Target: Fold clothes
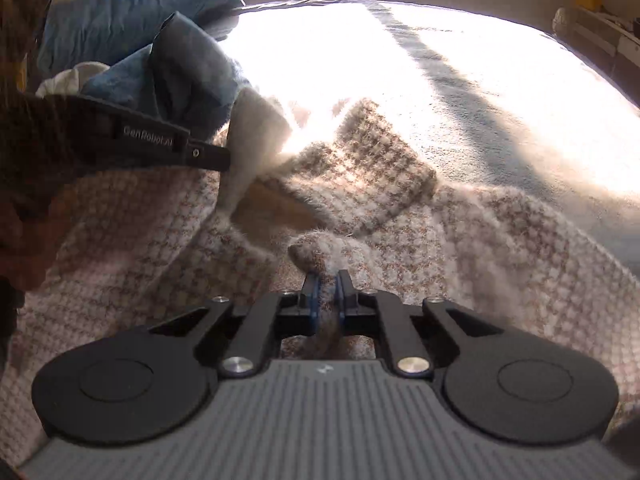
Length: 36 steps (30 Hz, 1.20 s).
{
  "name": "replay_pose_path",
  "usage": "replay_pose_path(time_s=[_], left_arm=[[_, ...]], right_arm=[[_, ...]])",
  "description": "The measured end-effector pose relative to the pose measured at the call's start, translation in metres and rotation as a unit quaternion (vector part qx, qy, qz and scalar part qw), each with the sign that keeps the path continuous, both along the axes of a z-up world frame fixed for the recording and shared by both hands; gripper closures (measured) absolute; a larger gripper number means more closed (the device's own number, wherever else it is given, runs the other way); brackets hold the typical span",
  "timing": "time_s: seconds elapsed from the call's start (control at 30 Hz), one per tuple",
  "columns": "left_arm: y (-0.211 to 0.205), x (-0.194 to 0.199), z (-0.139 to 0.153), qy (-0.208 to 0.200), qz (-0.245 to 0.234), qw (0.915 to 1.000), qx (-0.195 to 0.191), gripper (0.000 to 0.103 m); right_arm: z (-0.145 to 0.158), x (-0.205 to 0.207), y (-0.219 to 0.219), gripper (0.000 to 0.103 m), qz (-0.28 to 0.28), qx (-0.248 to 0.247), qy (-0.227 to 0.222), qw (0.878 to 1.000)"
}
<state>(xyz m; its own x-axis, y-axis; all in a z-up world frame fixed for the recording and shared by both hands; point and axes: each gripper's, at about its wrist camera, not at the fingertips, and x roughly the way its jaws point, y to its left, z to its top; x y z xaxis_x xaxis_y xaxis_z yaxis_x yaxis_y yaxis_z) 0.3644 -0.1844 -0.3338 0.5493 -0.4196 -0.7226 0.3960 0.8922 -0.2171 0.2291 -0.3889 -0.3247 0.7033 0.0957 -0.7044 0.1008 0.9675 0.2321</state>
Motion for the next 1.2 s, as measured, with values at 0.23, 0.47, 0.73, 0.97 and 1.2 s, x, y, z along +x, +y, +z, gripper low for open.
replay_pose_path(time_s=[0.23, 0.47, 0.73, 0.97, 1.2], left_arm=[[-0.003, -0.003, -0.012, 0.007, 0.021, 0.9997, 0.005, 0.099], [-0.042, -0.005, -0.045, -0.010, -0.002, 0.9985, 0.054, 0.096], [-0.019, -0.029, -0.005, -0.036, -0.010, 0.9980, 0.051, 0.073], [-0.053, -0.090, -0.003, 0.021, -0.120, 0.9870, 0.105, 0.073], [-0.079, -0.096, -0.028, 0.030, -0.042, 0.9848, 0.166, 0.074]], right_arm=[[-0.021, -0.063, -0.101, 0.096, -0.236, 0.366, -0.103, 0.895], [-0.038, -0.061, -0.105, 0.096, -0.227, 0.417, -0.103, 0.874], [-0.022, -0.031, -0.079, 0.096, -0.146, 0.373, -0.066, 0.914], [-0.016, -0.038, -0.086, 0.096, -0.134, 0.372, -0.070, 0.916], [-0.014, -0.040, -0.090, 0.096, -0.122, 0.363, -0.072, 0.921]])
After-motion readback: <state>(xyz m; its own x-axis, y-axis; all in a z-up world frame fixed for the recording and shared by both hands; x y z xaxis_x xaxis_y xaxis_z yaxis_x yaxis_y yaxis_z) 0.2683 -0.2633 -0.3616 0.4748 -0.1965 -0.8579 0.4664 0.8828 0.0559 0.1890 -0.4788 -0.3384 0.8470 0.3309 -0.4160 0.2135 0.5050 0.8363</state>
